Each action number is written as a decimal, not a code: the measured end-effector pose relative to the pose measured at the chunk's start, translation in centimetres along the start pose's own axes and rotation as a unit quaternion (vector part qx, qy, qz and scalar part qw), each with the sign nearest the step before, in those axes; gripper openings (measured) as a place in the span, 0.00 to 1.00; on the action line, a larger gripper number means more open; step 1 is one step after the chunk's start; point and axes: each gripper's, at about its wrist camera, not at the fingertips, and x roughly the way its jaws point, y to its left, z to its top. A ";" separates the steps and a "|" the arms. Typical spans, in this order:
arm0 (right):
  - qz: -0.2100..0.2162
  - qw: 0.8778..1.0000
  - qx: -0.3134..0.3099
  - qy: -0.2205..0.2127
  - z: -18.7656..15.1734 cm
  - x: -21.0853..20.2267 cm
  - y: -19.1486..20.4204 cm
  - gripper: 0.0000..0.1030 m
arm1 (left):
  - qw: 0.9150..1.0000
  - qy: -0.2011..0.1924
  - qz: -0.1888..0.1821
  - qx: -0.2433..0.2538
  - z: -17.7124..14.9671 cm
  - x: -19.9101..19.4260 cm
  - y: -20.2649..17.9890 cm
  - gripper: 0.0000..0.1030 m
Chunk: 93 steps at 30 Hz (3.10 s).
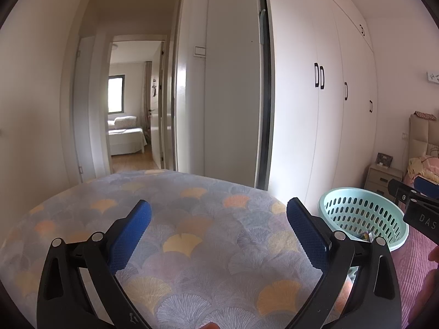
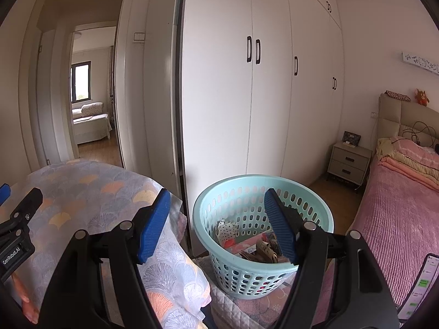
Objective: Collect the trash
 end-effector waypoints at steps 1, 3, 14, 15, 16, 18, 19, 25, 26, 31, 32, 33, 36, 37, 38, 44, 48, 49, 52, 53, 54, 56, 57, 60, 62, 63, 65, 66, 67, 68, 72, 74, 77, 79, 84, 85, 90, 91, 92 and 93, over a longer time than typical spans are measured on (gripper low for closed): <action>0.000 1.000 0.000 0.000 0.0 0.0 0.0 0.65 | 1.000 0.000 0.000 0.000 0.0 0.0 0.0 0.93; 0.000 1.000 0.000 0.000 0.0 0.0 0.0 0.65 | 1.000 0.000 0.000 0.000 0.0 0.0 0.0 0.93; 0.002 1.000 0.001 0.003 -0.1 0.1 0.1 0.65 | 1.000 -0.001 0.001 0.002 0.0 -0.1 -0.1 0.93; 0.003 1.000 0.001 0.003 -0.1 0.1 0.1 0.65 | 1.000 -0.001 0.001 0.002 -0.1 -0.1 -0.1 0.93; 0.003 1.000 0.001 0.004 -0.1 0.2 0.2 0.65 | 1.000 -0.001 0.001 0.002 -0.1 -0.1 -0.1 0.93; 0.003 1.000 0.000 0.004 -0.2 0.2 0.2 0.65 | 1.000 -0.001 0.002 0.002 -0.1 -0.1 0.0 0.93; 0.004 1.000 0.000 0.004 -0.2 0.1 0.3 0.65 | 1.000 -0.002 0.002 0.001 0.0 -0.1 -0.1 0.93; 0.004 1.000 -0.001 0.007 -0.3 0.3 0.3 0.65 | 1.000 -0.002 0.002 0.002 0.0 -0.2 -0.1 0.93; 0.004 1.000 -0.001 0.008 -0.3 0.4 0.3 0.65 | 1.000 -0.002 0.002 0.002 0.0 -0.2 -0.1 0.93; 0.004 1.000 -0.001 0.009 -0.4 0.5 0.5 0.65 | 1.000 -0.001 0.003 0.001 0.0 -0.2 -0.2 0.93; 0.004 1.000 -0.001 0.009 -0.4 0.5 0.5 0.65 | 1.000 -0.001 0.003 0.001 0.0 -0.2 -0.2 0.93; 0.004 1.000 -0.001 0.009 -0.4 0.5 0.5 0.65 | 1.000 -0.001 0.003 0.001 0.0 -0.2 -0.2 0.93; 0.004 1.000 -0.001 0.009 -0.4 0.5 0.5 0.65 | 1.000 -0.002 0.004 0.001 0.0 -0.2 -0.2 0.93; 0.004 1.000 -0.001 0.009 -0.4 0.5 0.5 0.65 | 1.000 -0.002 0.004 0.001 0.0 -0.2 -0.2 0.93; 0.003 1.000 -0.001 0.010 -0.4 0.5 0.5 0.65 | 1.000 -0.003 0.004 0.001 0.0 -0.2 -0.2 0.93; 0.004 1.000 -0.001 0.012 -0.5 0.5 0.4 0.65 | 1.000 -0.004 0.006 0.003 0.1 -0.3 -0.3 0.93; 0.005 1.000 -0.001 0.012 -0.5 0.5 0.5 0.65 | 1.000 -0.003 0.011 0.003 0.0 -0.3 -0.3 0.93; 0.006 1.000 0.000 0.013 -0.5 0.5 0.5 0.65 | 1.000 -0.003 0.011 0.003 0.1 -0.3 -0.4 0.93; 0.007 1.000 0.001 0.015 -0.6 0.6 0.5 0.65 | 1.000 -0.003 0.012 0.003 0.1 -0.3 -0.4 0.93; 0.007 1.000 0.001 0.015 -0.6 0.7 0.4 0.65 | 1.000 -0.003 0.012 0.004 0.1 -0.3 -0.4 0.93; 0.007 1.000 0.001 0.015 -0.6 0.7 0.4 0.65 | 1.000 -0.004 0.013 0.005 0.1 -0.3 -0.4 0.93; 0.006 1.000 0.000 0.015 -0.6 0.7 0.4 0.65 | 1.000 -0.006 0.015 0.008 0.1 -0.3 -0.5 0.93; 0.007 1.000 0.000 0.016 -0.6 0.8 0.4 0.65 | 1.000 -0.007 0.015 0.009 0.1 -0.3 -0.4 0.93; 0.006 1.000 0.001 0.017 -0.6 0.9 0.4 0.65 | 1.000 -0.008 0.017 0.011 0.0 -0.3 -0.5 0.93; 0.006 1.000 0.001 0.017 -0.6 0.9 0.4 0.65 | 1.000 -0.009 0.018 0.011 0.0 -0.3 -0.4 0.93; 0.006 1.000 0.001 0.018 -0.7 0.9 0.4 0.65 | 1.000 -0.009 0.018 0.011 0.0 -0.3 -0.4 0.93; 0.006 1.000 0.002 0.018 -0.7 1.0 0.4 0.65 | 1.000 -0.010 0.019 0.013 0.0 -0.3 -0.5 0.93; 0.006 1.000 0.002 0.018 -0.7 1.0 0.4 0.65 | 1.000 -0.010 0.019 0.014 -0.1 -0.4 -0.6 0.93; 0.006 1.000 0.002 0.019 -0.8 1.0 0.4 0.65 | 1.000 -0.010 0.019 0.014 -0.1 -0.5 -0.7 0.93; 0.006 1.000 0.002 0.019 -0.8 1.0 0.4 0.65 | 1.000 -0.010 0.019 0.014 -0.1 -0.5 -0.7 0.93; 0.005 1.000 0.001 0.019 -0.7 1.0 0.4 0.65 | 1.000 -0.010 0.020 0.016 -0.1 -0.5 -0.7 0.93; 0.005 1.000 0.001 0.019 -0.7 1.0 0.4 0.65 | 1.000 -0.010 0.018 0.014 -0.1 -0.5 -0.7 0.93; 0.005 1.000 0.004 0.019 -0.7 0.9 0.4 0.65 | 1.000 -0.003 0.016 0.011 0.0 -0.6 -0.7 0.93; 0.010 1.000 0.013 0.024 -0.7 0.7 0.3 0.65 | 1.000 0.007 0.012 0.010 0.2 -0.6 -0.8 0.93; 0.013 0.999 0.017 0.032 -0.8 0.1 0.7 0.65 | 1.000 0.009 0.009 0.018 1.1 -2.5 -1.2 0.93; 0.017 0.999 0.021 0.032 -0.7 -0.1 0.7 0.65 | 1.000 0.007 0.009 0.020 1.3 -3.0 -1.3 0.93; 0.025 0.999 0.023 0.024 -0.2 -1.4 1.1 0.65 | 0.999 -0.001 0.038 0.017 2.1 -4.6 -0.7 0.93; 0.025 0.999 0.023 0.024 -0.2 -1.5 1.2 0.65 | 0.999 -0.003 0.044 0.017 2.1 -4.9 -0.5 0.93; 0.027 0.999 0.022 0.024 -0.1 -1.7 1.3 0.65 | 0.999 0.000 0.045 0.019 2.2 -5.0 -0.4 0.93; 0.028 0.999 0.022 0.025 0.0 -1.8 1.3 0.65 | 0.999 0.005 0.045 0.019 2.2 -5.0 -0.2 0.93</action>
